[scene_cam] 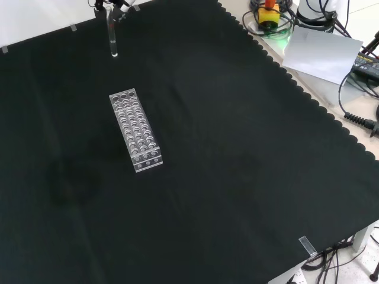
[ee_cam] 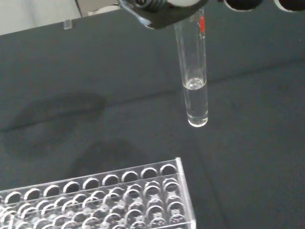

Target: Shake the test tube.

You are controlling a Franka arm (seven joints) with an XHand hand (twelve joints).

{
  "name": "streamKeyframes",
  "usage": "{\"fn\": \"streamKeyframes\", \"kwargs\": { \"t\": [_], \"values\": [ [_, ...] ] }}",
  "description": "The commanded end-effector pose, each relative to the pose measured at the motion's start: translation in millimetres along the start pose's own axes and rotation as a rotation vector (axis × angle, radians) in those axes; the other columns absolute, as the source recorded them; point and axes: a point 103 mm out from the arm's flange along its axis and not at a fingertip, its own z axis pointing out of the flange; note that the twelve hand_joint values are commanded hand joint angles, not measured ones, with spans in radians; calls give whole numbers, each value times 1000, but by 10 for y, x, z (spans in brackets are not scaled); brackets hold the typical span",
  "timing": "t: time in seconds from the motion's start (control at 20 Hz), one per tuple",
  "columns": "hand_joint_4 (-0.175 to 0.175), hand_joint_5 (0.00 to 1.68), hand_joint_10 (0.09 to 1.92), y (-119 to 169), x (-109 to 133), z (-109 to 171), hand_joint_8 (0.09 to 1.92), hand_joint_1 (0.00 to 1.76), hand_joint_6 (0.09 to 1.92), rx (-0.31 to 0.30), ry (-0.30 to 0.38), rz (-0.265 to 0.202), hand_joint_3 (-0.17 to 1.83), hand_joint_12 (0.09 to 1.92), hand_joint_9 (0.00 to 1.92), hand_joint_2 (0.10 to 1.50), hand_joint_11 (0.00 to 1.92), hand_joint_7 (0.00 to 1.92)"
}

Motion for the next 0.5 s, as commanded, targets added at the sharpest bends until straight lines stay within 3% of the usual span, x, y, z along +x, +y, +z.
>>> {"fn": "streamKeyframes", "kwargs": {
  "t": [0.05, 0.5],
  "values": [
    [-175, 1512, 356, -21, 438, 26, 313, 1235, 87, 0, 35, -92, -175, 927, 1674, 1023, 1215, 1795],
    [-175, 1513, 356, -62, 1250, 182, 312, 1235, 87, 35, 74, -261, -175, 926, 1674, 1023, 1216, 1795]
  ]
}}
